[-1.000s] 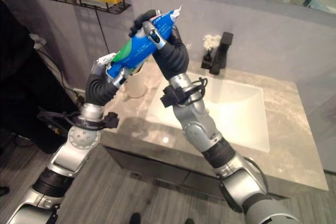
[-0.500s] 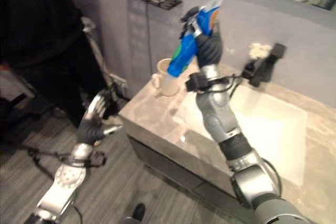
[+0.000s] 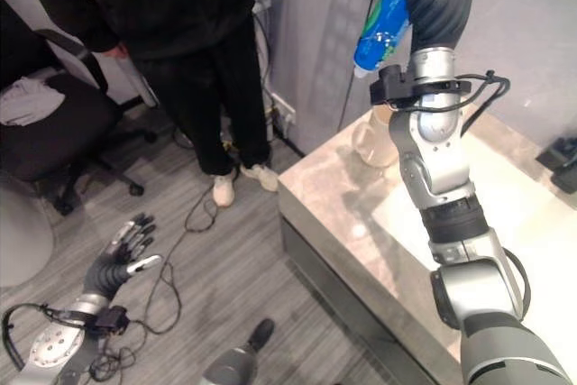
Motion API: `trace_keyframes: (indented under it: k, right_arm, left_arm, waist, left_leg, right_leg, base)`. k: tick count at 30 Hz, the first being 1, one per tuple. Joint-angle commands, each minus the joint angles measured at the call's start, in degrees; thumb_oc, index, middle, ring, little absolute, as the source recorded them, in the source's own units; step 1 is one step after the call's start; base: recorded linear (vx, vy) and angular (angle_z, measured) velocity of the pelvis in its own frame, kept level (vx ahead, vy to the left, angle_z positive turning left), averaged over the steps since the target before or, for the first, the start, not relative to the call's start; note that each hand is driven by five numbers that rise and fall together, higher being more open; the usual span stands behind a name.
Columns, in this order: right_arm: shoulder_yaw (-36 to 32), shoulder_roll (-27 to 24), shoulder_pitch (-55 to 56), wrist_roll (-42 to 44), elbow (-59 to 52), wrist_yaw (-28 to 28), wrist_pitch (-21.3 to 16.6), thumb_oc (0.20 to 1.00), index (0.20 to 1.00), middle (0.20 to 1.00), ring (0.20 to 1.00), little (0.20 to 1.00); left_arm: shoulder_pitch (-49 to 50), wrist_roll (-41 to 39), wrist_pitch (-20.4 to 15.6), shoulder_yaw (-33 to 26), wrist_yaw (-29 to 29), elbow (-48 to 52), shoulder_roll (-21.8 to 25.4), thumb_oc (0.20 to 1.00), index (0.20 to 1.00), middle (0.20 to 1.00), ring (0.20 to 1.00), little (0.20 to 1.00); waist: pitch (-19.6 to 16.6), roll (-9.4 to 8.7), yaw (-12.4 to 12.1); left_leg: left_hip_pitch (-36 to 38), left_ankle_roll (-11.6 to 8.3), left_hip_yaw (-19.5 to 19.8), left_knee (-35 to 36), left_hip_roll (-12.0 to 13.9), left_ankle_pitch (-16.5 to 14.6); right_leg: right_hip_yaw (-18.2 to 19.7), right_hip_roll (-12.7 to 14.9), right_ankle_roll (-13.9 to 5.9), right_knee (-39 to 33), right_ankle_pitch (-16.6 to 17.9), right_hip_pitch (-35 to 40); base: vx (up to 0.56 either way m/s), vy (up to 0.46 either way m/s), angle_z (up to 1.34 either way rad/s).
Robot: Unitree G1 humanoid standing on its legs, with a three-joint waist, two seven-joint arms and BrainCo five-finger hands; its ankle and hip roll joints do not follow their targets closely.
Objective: Put brush and paste in cup on sink, flatten towel.
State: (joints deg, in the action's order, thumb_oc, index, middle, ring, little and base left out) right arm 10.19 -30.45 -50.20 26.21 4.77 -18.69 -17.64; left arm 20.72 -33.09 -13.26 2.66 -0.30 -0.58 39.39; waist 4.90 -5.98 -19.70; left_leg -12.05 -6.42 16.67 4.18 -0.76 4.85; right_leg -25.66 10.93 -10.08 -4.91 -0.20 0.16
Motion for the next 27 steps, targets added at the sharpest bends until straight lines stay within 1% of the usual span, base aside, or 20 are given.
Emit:
trace_keyframes:
  k: [1,3,8,12,16,21,27]
  right_arm:
    - [1.0,-5.8,-1.5,-6.2,-0.8,-0.5,-0.4,0.2,0.2,0.2,0.2,0.2]
    - [1.3,-6.3,-1.6,-7.2,-0.4,-0.6,0.0,0.2,0.2,0.2,0.2,0.2]
    - [1.3,-7.4,-1.4,-10.0,1.8,-2.1,0.9,0.2,0.2,0.2,0.2,0.2]
    - [2.0,-7.9,-2.6,-12.6,2.5,-2.6,1.8,0.2,0.2,0.2,0.2,0.2]
    - [2.2,-7.3,-3.0,-11.5,4.1,-2.7,1.6,0.2,0.2,0.2,0.2,0.2]
    - [2.2,-4.7,-2.0,-9.9,5.4,-2.4,1.4,0.2,0.2,0.2,0.2,0.2]
    - [2.5,-3.3,-1.8,-7.8,7.8,-2.1,1.3,0.2,0.2,0.2,0.2,0.2]
  left_arm:
    - [0.6,4.1,-0.4,0.1,-0.5,-2.2,2.7,1.0,1.0,1.0,1.0,1.0]
    - [0.3,4.3,-0.2,0.6,-0.6,-3.2,2.3,1.0,1.0,1.0,1.0,1.0]
    - [-0.2,5.5,0.2,0.9,0.9,-6.2,-1.6,1.0,1.0,1.0,1.0,1.0]
    - [-0.7,6.3,0.1,1.1,1.2,-6.5,-2.1,1.0,1.0,1.0,1.0,1.0]
    - [-1.3,6.6,0.1,2.0,1.3,-6.9,-2.3,1.0,1.0,1.0,1.0,1.0]
    - [-2.6,7.6,0.3,3.7,1.6,-7.7,-2.7,1.0,1.0,1.0,1.0,1.0]
    - [-3.0,8.2,0.1,5.0,1.4,-7.8,-2.4,1.0,1.0,1.0,1.0,1.0]
  waist:
    - [-3.4,-2.48,0.1]
    - [-3.3,-2.54,0.0]
    - [-3.0,-2.81,0.3]
    - [-2.9,-2.89,0.5]
    - [-2.8,-2.79,0.6]
    - [-2.7,-2.5,1.0]
    - [-2.5,-2.19,1.2]
  left_leg:
    - [-2.8,-0.84,-5.6,0.8,2.8,1.9]
    - [-2.8,-0.78,-5.7,0.8,2.8,1.9]
    - [-3.0,-0.59,-6.1,0.8,2.8,1.7]
    - [-2.7,-0.45,-6.7,0.8,2.8,1.5]
    - [-2.5,-0.44,-6.8,0.8,3.0,1.5]
    - [-2.5,-0.4,-7.1,0.8,3.1,1.4]
    - [-2.7,-0.4,-7.0,0.8,3.3,1.5]
  right_leg:
    - [2.7,7.3,-4.13,-0.1,7.9,2.1]
    - [2.9,7.3,-4.17,-0.1,8.0,2.0]
    - [3.4,7.4,-4.32,-0.1,8.2,1.5]
    - [3.9,7.5,-4.38,-0.1,8.4,1.3]
    - [4.2,7.5,-4.34,-0.1,8.4,1.3]
    - [4.5,7.4,-4.32,-0.1,8.3,1.2]
    - [4.7,7.3,-4.37,-0.1,8.2,0.8]
  base:
    - [0.0,0.0,0.0]
    - [0.0,0.0,0.0]
    - [0.01,0.0,-0.02]
    - [0.01,0.001,-0.1]
    - [0.01,-0.004,-0.04]
    - [0.0,0.0,0.0]
    - [0.0,0.0,0.0]
